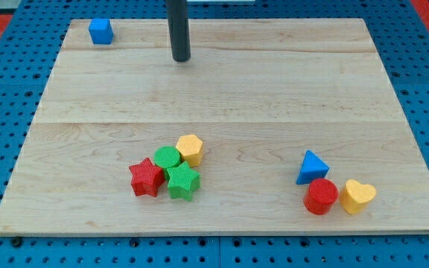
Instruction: Push the blue cube to the top of the red star
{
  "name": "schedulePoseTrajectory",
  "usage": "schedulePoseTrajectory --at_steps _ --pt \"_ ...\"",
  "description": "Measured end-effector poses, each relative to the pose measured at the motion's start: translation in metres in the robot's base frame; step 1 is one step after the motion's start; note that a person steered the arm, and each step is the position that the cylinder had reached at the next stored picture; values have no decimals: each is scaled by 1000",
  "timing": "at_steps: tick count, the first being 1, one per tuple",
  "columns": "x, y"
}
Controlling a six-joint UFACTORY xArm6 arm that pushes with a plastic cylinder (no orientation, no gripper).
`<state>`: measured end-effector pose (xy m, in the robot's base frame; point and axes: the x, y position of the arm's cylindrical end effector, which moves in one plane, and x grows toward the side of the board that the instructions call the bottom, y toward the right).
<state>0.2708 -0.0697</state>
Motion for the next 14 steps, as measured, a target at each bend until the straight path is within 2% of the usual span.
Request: schedulePoseTrajectory --at_steps 1,2,3,4,5,6,7,8,9,10,11,12,13,14 --pt "-55 -43" --pt "-79 -94" --pt "-60 -133" --pt "-46 -141" --pt "-73 -170" --pt "-6 -160" --pt "73 -101" --pt "143 -66" --pt "160 -61" --pt "148 -89" --pt "180 -92" --pt "219 -46" --pt "227 -38" --pt "206 -70"
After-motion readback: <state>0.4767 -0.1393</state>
